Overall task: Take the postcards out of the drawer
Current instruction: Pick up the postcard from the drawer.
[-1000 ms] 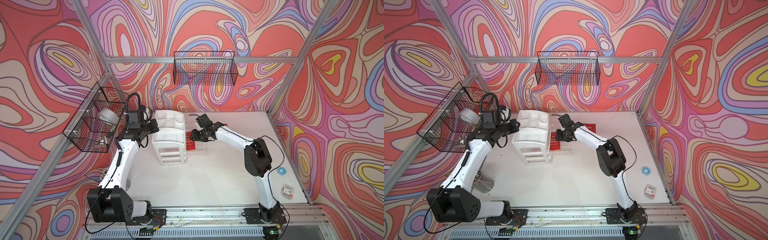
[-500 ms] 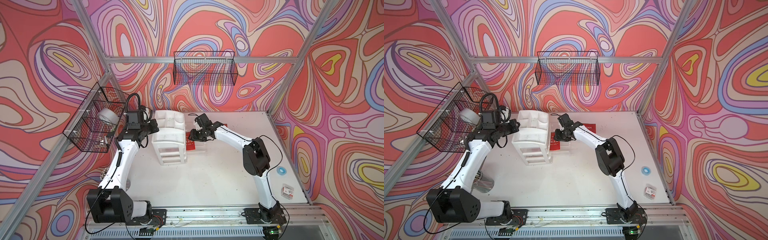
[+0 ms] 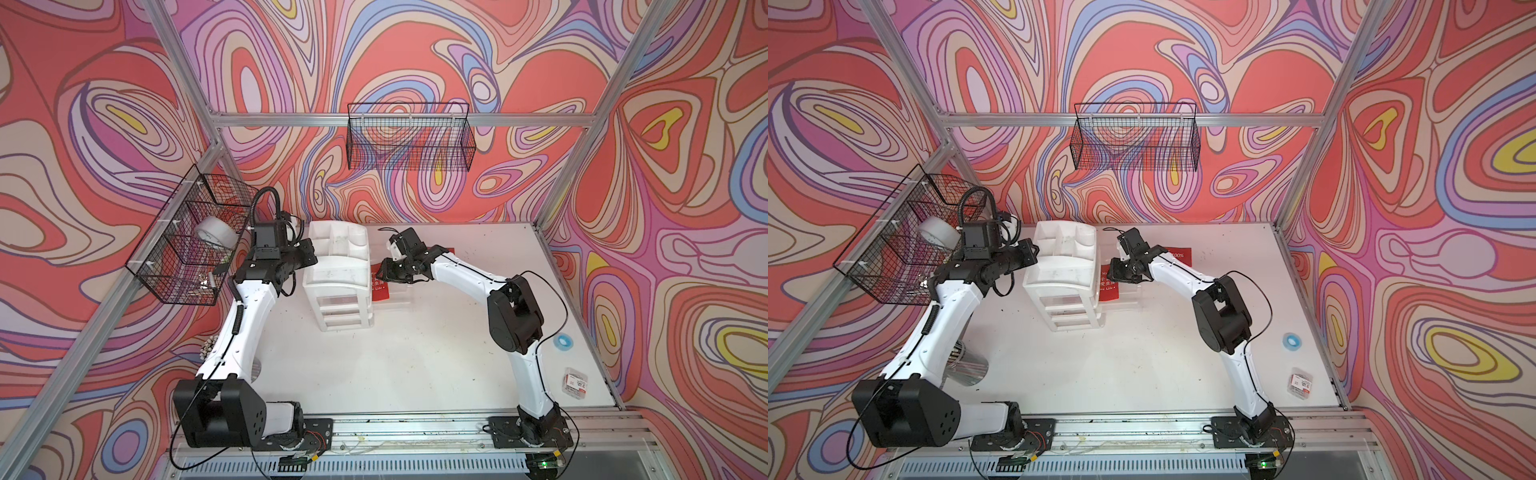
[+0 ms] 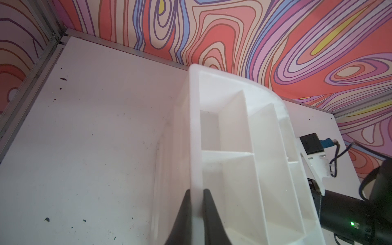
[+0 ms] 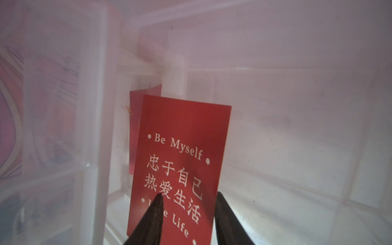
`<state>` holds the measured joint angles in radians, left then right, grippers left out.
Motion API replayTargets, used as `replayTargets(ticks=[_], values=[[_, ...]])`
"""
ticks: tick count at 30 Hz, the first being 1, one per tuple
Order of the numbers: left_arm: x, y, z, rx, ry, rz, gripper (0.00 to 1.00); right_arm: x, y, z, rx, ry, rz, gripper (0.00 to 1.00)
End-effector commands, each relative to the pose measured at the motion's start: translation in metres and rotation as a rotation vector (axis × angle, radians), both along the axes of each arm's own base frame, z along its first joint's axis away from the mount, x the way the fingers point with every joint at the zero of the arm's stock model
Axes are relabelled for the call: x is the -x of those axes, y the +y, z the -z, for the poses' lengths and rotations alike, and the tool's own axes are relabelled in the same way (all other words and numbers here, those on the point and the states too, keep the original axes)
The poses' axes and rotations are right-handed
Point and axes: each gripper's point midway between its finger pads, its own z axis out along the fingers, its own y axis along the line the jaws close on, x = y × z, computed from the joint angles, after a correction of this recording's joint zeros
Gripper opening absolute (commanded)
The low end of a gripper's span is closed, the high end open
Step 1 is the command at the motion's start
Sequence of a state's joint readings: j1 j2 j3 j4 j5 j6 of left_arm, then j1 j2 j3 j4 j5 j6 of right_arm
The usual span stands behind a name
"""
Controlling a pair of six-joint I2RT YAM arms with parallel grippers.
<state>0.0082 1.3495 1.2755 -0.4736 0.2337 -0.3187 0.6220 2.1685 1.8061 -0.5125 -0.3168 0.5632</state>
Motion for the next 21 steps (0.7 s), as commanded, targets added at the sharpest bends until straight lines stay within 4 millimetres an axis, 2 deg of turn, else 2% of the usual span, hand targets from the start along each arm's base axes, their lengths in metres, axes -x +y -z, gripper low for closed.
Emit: replayTargets(ticks=[1, 15, 21], values=[[0.0183, 0.0041, 0.0377, -0.053, 0.133, 0.019, 0.0, 0.0095, 0.0103, -0.0229, -0.066, -0.026, -0.037, 0.4], [0.0184, 0.0031, 0.034, -0.051, 0.121, 0.024, 0.0, 0.016, 0.014, -0.0261, -0.126, -0.014, -0.04, 0.34], [0.018, 0.0029, 0.0324, -0.049, 0.119, 0.024, 0.0, 0.0163, 0.0141, -0.0228, -0.122, -0.004, -0.04, 0.23]])
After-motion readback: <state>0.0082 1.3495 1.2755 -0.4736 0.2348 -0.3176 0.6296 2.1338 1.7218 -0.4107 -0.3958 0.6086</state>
